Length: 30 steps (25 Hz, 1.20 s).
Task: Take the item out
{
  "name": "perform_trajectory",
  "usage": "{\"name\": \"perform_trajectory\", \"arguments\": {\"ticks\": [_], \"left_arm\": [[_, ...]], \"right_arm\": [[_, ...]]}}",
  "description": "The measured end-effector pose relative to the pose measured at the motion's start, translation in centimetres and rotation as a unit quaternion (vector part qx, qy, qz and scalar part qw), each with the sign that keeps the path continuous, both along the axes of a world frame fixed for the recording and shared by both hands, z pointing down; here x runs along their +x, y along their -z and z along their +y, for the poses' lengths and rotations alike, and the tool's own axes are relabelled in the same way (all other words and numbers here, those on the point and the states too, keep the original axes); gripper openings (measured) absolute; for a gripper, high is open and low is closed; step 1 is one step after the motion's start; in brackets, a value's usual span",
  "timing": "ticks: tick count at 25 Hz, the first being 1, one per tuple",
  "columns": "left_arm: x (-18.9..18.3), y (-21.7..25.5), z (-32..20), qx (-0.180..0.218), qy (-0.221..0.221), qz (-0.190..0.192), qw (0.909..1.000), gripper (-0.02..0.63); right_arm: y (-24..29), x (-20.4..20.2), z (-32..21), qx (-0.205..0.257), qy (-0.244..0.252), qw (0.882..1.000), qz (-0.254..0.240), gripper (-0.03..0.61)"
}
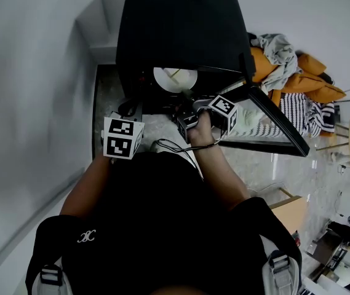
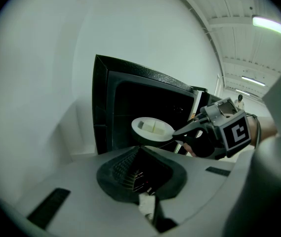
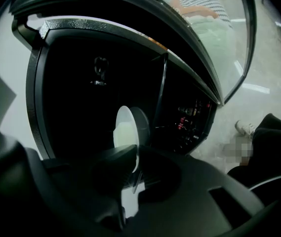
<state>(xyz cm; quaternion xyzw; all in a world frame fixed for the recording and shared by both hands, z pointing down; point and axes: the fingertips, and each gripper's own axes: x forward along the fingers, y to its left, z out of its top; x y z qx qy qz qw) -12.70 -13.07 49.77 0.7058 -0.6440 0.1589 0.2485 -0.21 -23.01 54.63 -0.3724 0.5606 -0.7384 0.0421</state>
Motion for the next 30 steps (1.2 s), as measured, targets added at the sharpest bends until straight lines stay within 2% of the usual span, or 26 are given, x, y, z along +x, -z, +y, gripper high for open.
{"name": "perform_trajectory", "arguments": {"ticks": [13, 17, 28, 30], "left_arm": [[-0.1, 0.2, -0.3, 0.002, -0.002, -0.001, 1.0000, 0.002], [0.1, 0.2, -0.3, 0.002, -0.006, -0.003, 1.0000, 0.002], [-0.2, 0.0, -0.1, -0.002, 0.000, -0.006, 1.0000, 0.002], [-0.3, 0.0, -0.2, -0.002, 0.000, -0.005, 1.0000, 0.002]], "right_arm": [[0.0, 0.3, 1.2, 0.007, 0.013, 1.000, -0.024, 0.028], [-0.3, -0.3, 1.5, 0.002, 0.014, 0.999, -0.035, 0.066], [-1.2, -0.5, 1.4, -0.020, 0.005, 0.999, -0.035, 0.065], [-1.0, -0.5, 1.3, -0.015, 0.010, 0.999, -0.031, 0.048]]}}
